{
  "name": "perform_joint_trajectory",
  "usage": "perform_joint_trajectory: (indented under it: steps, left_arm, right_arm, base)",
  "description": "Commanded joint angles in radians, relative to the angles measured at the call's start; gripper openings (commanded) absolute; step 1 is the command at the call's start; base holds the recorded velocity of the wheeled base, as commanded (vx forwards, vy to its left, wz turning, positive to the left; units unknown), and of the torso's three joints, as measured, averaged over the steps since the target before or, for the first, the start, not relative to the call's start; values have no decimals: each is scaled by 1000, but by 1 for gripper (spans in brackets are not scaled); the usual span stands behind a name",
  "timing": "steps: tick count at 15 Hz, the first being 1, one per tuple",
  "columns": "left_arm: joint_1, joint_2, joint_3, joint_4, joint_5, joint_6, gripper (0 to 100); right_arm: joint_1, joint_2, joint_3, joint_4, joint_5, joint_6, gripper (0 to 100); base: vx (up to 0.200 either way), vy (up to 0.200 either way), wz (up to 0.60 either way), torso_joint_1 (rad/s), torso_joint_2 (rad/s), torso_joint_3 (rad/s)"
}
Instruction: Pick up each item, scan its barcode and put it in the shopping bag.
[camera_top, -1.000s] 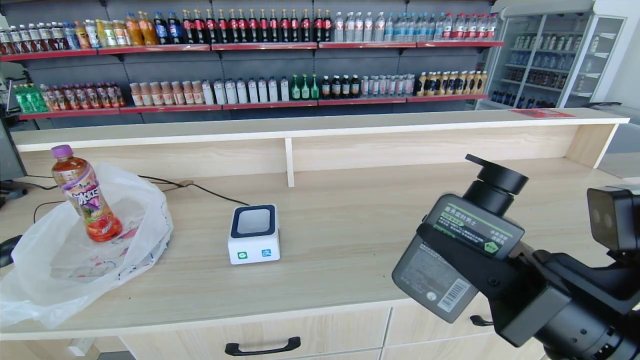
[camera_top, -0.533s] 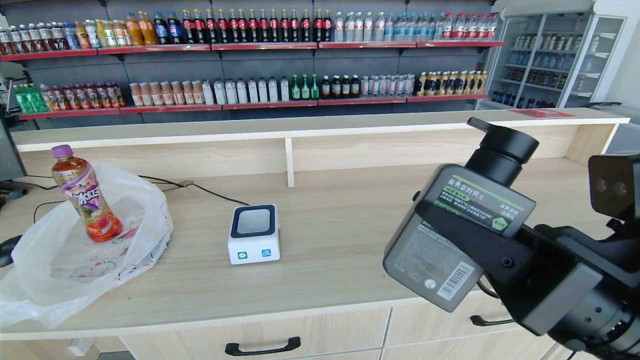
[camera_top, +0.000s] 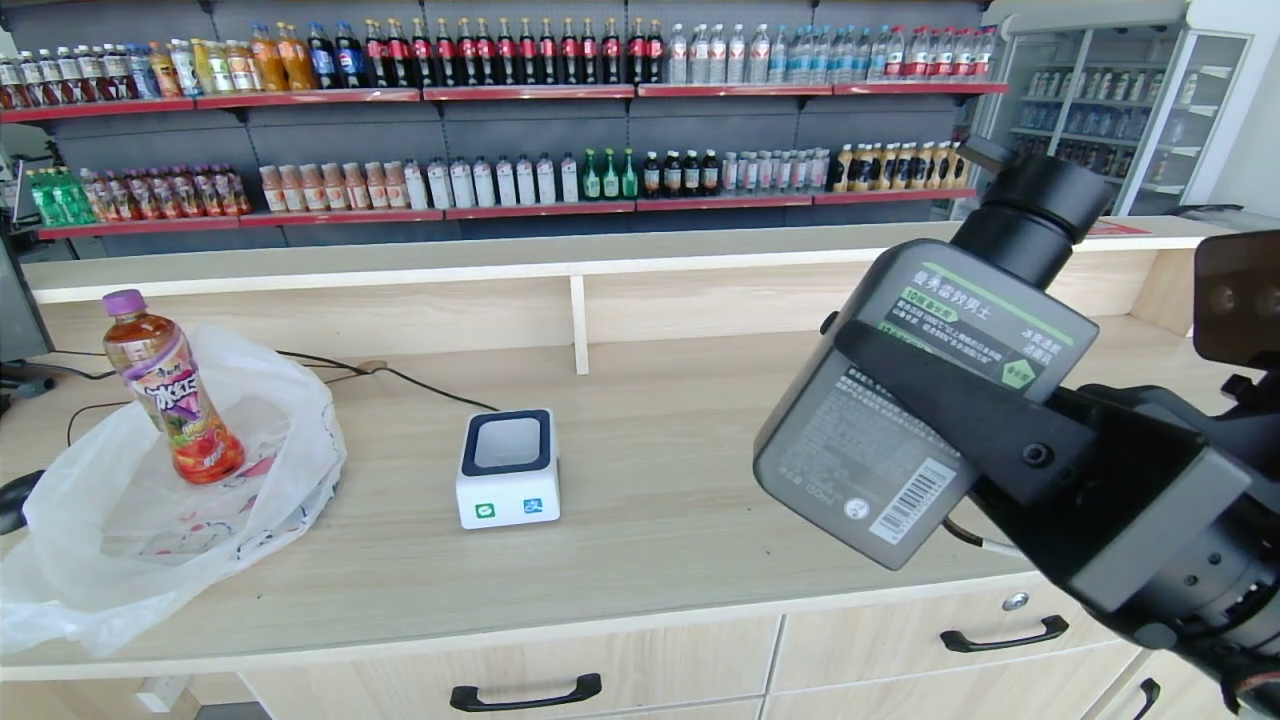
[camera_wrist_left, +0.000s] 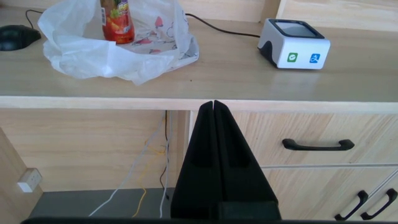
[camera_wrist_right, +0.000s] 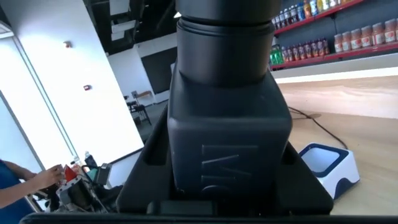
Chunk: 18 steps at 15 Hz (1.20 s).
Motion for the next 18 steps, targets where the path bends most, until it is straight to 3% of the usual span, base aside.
perform_joint_trajectory:
  steps: [1, 10, 18]
  left_arm:
    - [0, 0, 0, -1, 1, 0, 0]
    - [0, 0, 0, -1, 1, 0, 0]
    - [0, 0, 0, -1, -1, 0, 0]
  right_arm:
    - [1, -1, 1, -1, 0, 2, 0]
    - [54, 8, -47, -1, 37, -2, 0]
    - [84, 126, -197, -1, 68, -1, 0]
  base:
    - [0, 0, 0, 0, 0, 0]
    - [0, 0, 0, 0, 0, 0]
    - [0, 0, 0, 0, 0, 0]
